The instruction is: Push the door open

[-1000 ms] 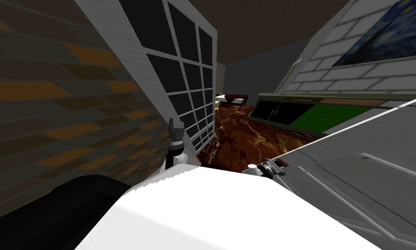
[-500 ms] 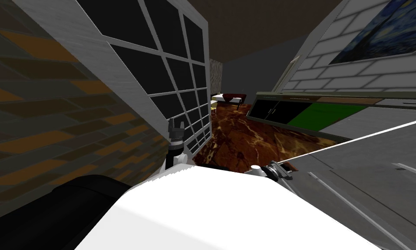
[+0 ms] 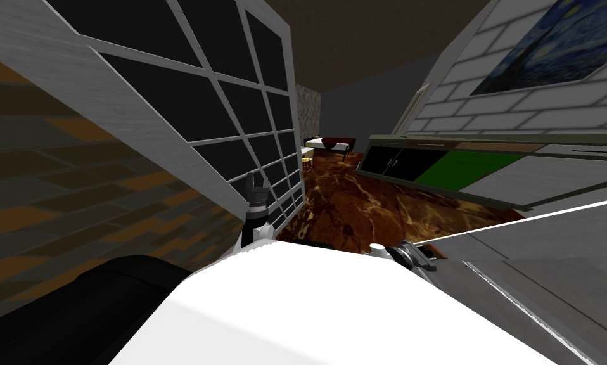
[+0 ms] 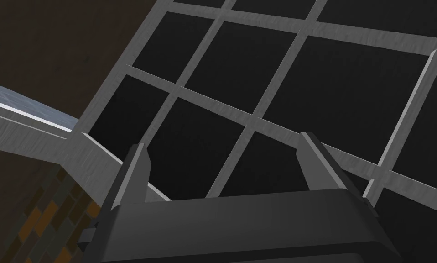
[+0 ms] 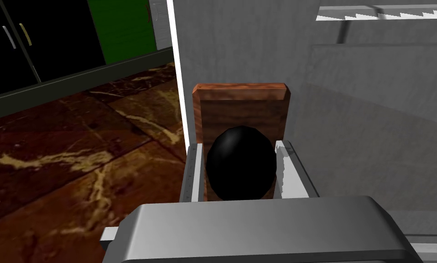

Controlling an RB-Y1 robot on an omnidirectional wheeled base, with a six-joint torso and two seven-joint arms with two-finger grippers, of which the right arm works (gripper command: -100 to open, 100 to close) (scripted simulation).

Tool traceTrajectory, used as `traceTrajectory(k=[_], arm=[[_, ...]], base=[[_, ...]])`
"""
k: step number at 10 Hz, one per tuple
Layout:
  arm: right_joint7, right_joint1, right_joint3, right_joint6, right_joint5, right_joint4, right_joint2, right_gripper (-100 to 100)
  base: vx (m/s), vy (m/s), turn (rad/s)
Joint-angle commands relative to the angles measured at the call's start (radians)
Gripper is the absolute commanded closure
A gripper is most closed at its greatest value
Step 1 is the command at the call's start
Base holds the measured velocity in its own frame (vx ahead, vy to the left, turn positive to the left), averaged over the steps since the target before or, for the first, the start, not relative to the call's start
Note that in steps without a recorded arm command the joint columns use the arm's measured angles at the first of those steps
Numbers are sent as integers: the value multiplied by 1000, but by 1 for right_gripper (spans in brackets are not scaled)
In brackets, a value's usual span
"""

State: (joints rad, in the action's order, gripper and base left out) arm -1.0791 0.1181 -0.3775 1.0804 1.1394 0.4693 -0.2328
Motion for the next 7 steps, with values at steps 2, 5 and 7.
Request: traceTrajectory(k=[2,5,7], arm=[[5,-11,-18,5,17,-37,-11,100],[-174,152,-18,53,17,-355,-28,100],[-66,37,-18,5,17,-118,-11,100]], base=[[125,-69,-40],[1,-16,-20],[0,6,36]])
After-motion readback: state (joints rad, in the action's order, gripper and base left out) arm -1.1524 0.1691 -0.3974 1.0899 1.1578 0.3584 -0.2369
